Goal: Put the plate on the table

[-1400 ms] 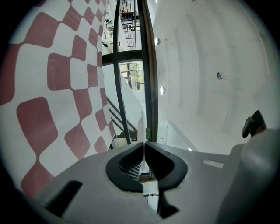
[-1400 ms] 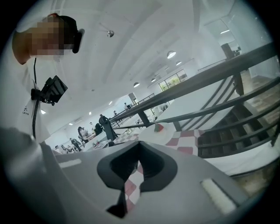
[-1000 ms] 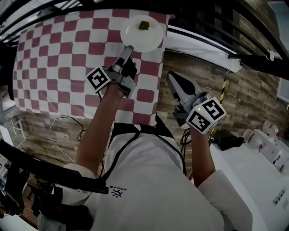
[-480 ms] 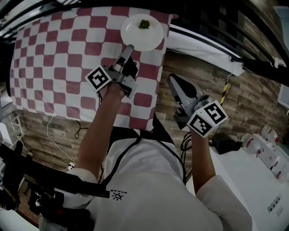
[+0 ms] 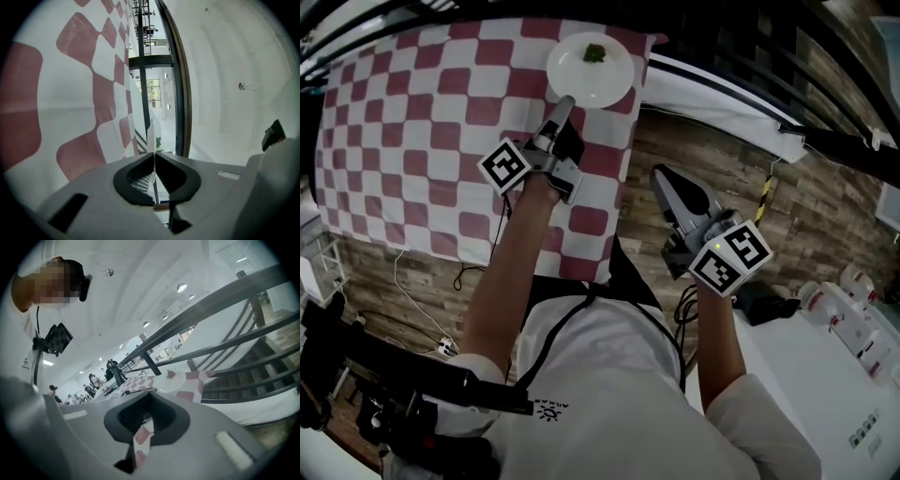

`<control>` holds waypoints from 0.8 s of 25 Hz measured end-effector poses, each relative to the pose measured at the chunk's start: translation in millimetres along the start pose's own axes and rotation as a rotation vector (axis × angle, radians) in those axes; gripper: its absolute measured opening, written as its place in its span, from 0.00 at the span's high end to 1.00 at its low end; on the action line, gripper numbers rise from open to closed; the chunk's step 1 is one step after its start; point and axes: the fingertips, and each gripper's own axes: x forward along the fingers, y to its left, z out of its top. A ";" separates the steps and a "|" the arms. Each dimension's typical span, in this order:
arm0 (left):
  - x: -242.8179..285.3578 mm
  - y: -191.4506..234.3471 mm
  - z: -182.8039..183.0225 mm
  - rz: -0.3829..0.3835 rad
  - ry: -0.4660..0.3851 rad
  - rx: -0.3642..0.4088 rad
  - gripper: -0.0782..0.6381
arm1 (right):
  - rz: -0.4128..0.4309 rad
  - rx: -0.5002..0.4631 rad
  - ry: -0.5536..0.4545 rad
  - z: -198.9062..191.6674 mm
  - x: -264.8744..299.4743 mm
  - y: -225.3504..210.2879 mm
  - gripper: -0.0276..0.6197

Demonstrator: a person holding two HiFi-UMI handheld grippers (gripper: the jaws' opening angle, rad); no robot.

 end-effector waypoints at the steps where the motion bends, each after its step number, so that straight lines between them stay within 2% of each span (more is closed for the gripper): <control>1: 2.5 2.3 0.2 0.004 -0.004 -0.001 0.87 | 0.000 0.001 0.001 1.0 -0.1 -2.7 0.94; 20: 33.9 42.6 6.8 0.069 -0.073 -0.013 0.87 | 0.000 0.015 0.044 8.1 0.4 -48.7 0.94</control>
